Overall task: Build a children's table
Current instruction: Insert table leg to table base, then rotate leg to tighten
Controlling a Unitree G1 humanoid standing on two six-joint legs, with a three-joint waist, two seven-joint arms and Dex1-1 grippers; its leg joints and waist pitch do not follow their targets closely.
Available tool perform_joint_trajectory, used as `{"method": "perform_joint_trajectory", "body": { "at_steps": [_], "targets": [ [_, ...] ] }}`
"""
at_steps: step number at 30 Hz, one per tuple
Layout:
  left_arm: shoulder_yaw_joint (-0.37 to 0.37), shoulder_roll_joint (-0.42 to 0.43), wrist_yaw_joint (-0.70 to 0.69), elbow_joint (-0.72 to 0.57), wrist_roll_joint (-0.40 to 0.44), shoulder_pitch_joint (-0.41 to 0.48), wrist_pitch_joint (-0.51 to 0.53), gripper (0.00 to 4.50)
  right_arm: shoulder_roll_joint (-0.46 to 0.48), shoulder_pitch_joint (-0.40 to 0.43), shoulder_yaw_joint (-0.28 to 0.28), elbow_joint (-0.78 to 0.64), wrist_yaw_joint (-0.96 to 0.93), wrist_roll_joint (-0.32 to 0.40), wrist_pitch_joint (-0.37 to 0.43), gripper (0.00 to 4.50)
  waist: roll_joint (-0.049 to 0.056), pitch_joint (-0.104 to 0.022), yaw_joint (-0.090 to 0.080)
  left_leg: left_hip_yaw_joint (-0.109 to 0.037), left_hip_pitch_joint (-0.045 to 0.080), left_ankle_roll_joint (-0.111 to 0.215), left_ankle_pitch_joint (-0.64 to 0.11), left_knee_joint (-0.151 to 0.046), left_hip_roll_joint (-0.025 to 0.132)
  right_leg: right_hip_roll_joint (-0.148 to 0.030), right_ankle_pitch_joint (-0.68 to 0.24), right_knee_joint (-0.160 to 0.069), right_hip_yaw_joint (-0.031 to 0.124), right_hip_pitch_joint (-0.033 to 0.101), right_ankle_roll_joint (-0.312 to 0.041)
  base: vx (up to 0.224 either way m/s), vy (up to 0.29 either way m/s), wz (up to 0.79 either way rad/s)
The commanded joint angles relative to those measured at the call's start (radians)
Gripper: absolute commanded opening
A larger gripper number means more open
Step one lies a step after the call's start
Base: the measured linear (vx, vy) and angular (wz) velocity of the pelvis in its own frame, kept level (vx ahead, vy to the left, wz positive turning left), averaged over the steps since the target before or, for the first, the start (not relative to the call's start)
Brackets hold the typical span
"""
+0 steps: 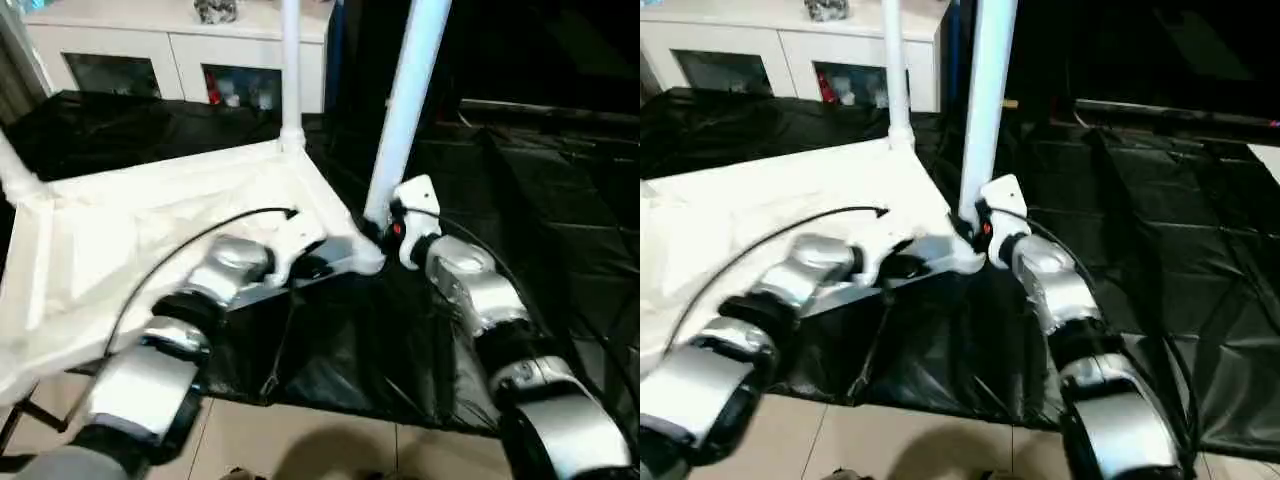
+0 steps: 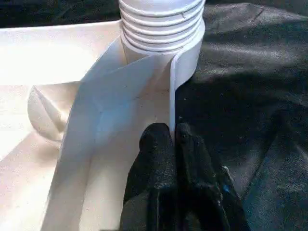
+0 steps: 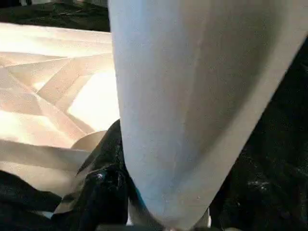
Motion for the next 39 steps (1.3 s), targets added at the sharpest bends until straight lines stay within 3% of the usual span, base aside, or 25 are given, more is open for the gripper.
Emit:
{"method": "perform_joint_trajectory", "body": {
  "at_steps": [1, 8, 16, 17, 19, 20, 31, 39],
  "targets": [
    [0.014, -0.011, 0.028, -0.059, -0.006, -0.027, -0.007, 0.0, 0.039, 0.032, 0.023, 0.116, 0.0, -0.004, 0.051, 1.86, 0.005, -0.063, -0.003, -0.024, 0.029, -0.012, -0.455, -0.09, 0.034, -0.048, -0.377, -0.079, 0.028, 0.029, -0.2, 0.0, 0.0, 0.0],
    [0.004, -0.011, 0.027, -0.07, -0.001, -0.021, 0.01, 0.0, 0.057, 0.0, 0.017, 0.176, -0.024, -0.022, 0.039, 1.86, 0.007, -0.062, -0.005, -0.022, 0.031, -0.018, -0.458, -0.091, 0.034, -0.047, -0.365, -0.077, 0.027, 0.029, -0.21, 0.0, 0.0, 0.0],
    [-0.003, -0.005, 0.026, -0.07, 0.003, -0.022, 0.009, 0.0, 0.075, -0.022, -0.007, 0.205, -0.025, -0.018, 0.018, 1.86, 0.007, -0.058, -0.008, -0.027, 0.035, -0.027, -0.503, -0.092, 0.035, -0.049, -0.453, -0.087, 0.023, 0.023, -0.179, 0.0, 0.0, 0.0],
    [-0.003, -0.004, 0.025, -0.07, 0.003, -0.022, 0.009, 0.0, 0.076, -0.023, -0.01, 0.206, -0.016, -0.014, 0.01, 2.42, 0.009, -0.058, -0.009, -0.027, 0.034, -0.029, -0.508, -0.093, 0.035, -0.049, -0.453, -0.087, 0.023, 0.023, -0.179, 0.0, 0.0, 0.0],
    [-0.003, -0.002, 0.023, -0.07, 0.003, -0.023, 0.005, 0.0, 0.076, -0.021, -0.013, 0.197, 0.006, -0.006, -0.009, 2.42, 0.008, -0.058, -0.009, -0.027, 0.034, -0.029, -0.509, -0.093, 0.035, -0.049, -0.452, -0.087, 0.022, 0.023, -0.178, 0.0, 0.0, 0.0],
    [-0.003, -0.001, 0.021, -0.07, 0.003, -0.023, 0.003, 0.0, 0.075, -0.02, -0.013, 0.194, 0.013, -0.004, -0.013, 2.64, 0.009, -0.059, -0.009, -0.027, 0.035, -0.028, -0.51, -0.092, 0.035, -0.049, -0.447, -0.087, 0.023, 0.022, -0.184, 0.0, 0.0, 0.0],
    [-0.011, 0.04, -0.077, -0.081, -0.008, -0.007, -0.066, 0.0, 0.034, -0.025, -0.011, 0.169, 0.124, -0.01, -0.089, 3.47, 0.011, -0.067, -0.002, -0.018, 0.024, 0.0, -0.403, -0.09, 0.037, -0.05, -0.284, -0.069, 0.027, 0.038, -0.238, 0.0, 0.0, 0.0],
    [-0.034, 0.09, -0.252, -0.093, -0.023, 0.021, -0.15, 0.0, -0.058, 0.007, 0.062, 0.109, 0.382, -0.041, -0.147, 3.47, 0.015, -0.073, 0.015, -0.008, 0.019, 0.047, -0.272, -0.081, 0.041, -0.045, -0.124, -0.05, 0.021, 0.052, -0.294, 0.0, 0.0, 0.0]
  ]
}}
